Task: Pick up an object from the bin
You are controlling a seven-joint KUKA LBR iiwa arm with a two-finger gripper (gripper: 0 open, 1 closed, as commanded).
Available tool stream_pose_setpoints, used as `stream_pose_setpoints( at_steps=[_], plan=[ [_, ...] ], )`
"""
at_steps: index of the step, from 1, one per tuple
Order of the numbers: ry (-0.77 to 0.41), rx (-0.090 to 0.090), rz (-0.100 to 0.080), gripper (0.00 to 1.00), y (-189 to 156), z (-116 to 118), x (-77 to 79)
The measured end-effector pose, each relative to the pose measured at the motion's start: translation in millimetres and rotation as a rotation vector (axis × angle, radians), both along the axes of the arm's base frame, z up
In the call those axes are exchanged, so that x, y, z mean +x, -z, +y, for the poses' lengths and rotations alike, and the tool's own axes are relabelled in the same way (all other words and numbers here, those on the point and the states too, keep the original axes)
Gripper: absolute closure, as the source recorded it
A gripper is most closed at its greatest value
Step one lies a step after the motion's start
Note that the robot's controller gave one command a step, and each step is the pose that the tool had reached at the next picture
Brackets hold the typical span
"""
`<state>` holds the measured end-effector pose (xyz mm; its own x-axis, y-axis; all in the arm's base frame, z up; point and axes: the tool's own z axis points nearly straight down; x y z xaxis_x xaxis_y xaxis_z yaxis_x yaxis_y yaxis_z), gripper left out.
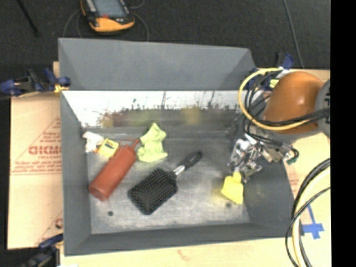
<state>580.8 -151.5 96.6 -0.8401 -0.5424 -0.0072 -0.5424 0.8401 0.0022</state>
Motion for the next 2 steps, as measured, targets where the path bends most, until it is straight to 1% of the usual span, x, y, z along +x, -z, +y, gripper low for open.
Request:
stream_pose_setpoints(
  at_steps=[2],
  plan=[
    [0.0, -0.002, 0.002, 1.0, -25, 0, -0.4]
  ],
)
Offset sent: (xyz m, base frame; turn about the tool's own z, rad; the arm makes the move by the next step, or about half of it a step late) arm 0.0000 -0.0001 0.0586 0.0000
